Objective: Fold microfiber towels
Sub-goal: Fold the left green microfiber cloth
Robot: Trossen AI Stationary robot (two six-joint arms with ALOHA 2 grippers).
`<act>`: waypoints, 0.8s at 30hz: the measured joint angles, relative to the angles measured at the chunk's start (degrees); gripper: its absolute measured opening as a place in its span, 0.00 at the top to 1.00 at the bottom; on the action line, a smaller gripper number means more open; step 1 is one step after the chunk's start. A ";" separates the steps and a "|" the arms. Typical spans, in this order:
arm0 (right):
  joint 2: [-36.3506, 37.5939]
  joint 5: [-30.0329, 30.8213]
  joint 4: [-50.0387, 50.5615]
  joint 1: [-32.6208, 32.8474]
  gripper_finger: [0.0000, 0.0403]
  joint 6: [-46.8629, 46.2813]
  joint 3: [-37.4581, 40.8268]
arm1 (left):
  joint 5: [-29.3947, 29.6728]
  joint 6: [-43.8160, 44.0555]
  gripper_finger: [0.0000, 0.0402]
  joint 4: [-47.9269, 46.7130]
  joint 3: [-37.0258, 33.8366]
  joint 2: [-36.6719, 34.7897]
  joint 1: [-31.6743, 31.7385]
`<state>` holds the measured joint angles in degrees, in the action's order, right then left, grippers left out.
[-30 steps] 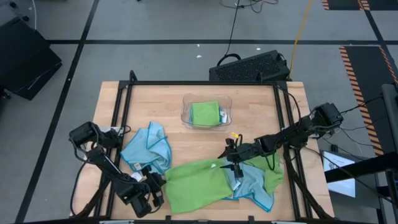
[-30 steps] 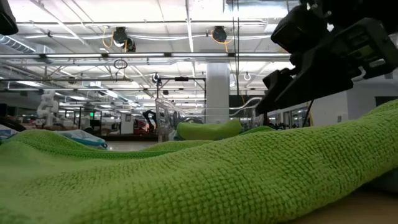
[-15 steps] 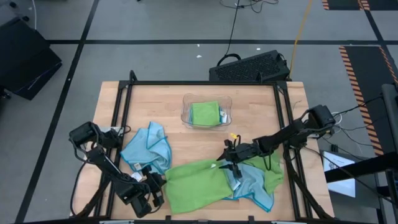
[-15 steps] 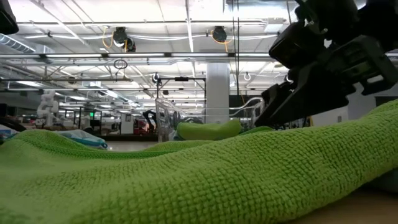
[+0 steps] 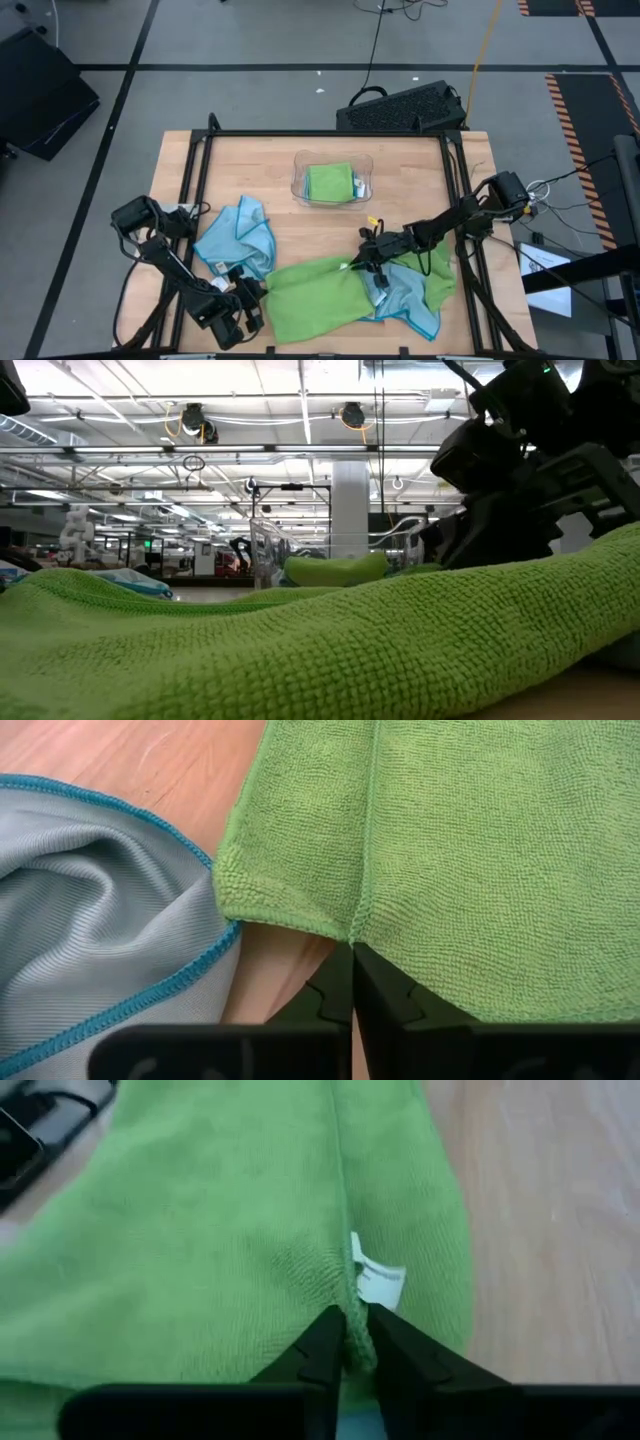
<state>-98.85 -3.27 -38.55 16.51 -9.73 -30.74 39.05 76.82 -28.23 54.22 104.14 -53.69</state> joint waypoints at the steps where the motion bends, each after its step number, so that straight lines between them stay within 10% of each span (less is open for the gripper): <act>1: 0.00 0.00 -0.23 0.00 0.92 0.18 0.00 | 0.00 -0.01 0.98 0.04 0.00 0.00 0.00; 14: 0.57 0.07 -0.36 0.22 0.85 2.01 -0.02 | 0.00 -0.28 0.99 0.19 0.00 0.00 0.00; 24: 0.57 0.00 -0.65 0.24 0.99 1.43 -0.02 | 0.00 -2.91 0.99 0.13 1.14 0.00 0.00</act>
<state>-98.28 -3.27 -39.20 16.75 -8.30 -30.76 39.05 73.91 -28.10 55.35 104.14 -53.69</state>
